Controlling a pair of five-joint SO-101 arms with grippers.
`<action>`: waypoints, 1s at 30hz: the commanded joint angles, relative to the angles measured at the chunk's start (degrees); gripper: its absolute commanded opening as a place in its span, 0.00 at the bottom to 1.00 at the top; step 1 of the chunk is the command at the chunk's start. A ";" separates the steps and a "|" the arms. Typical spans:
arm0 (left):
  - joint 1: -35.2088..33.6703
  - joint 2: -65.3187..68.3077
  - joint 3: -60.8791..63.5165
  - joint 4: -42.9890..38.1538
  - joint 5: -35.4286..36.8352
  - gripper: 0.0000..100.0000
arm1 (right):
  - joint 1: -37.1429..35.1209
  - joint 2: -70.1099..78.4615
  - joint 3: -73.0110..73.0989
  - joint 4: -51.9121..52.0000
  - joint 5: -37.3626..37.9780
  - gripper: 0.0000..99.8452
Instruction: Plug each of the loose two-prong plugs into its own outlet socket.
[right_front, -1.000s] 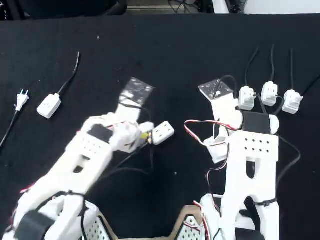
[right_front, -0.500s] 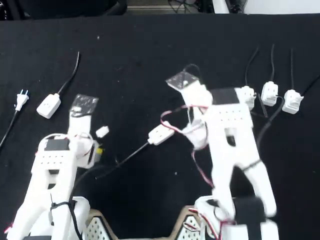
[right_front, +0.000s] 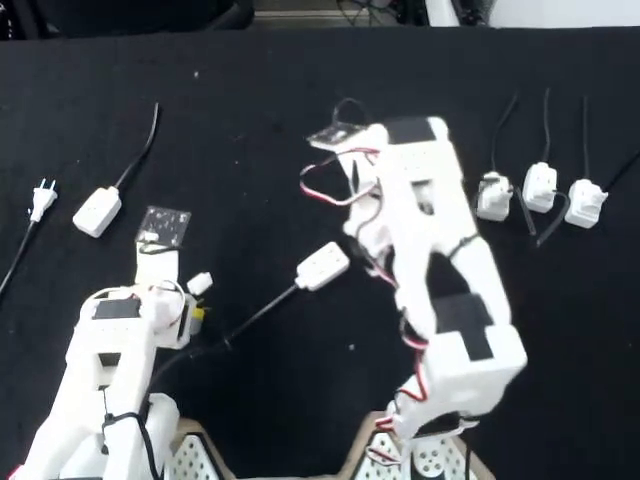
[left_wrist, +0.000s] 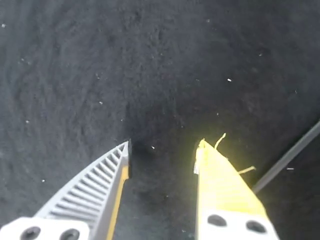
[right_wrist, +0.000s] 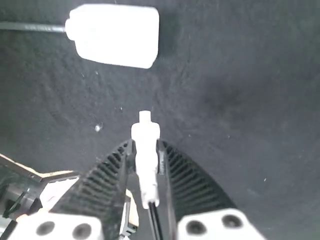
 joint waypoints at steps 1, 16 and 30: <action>-0.75 -0.53 -0.04 -1.41 2.90 0.21 | -3.16 1.63 -7.16 1.41 -3.52 0.01; -0.31 -0.53 0.13 1.67 2.90 0.21 | -7.74 7.16 -11.03 1.14 -1.67 0.01; -0.22 -0.53 0.04 1.67 2.90 0.21 | -7.65 7.43 -12.53 1.32 -0.35 0.01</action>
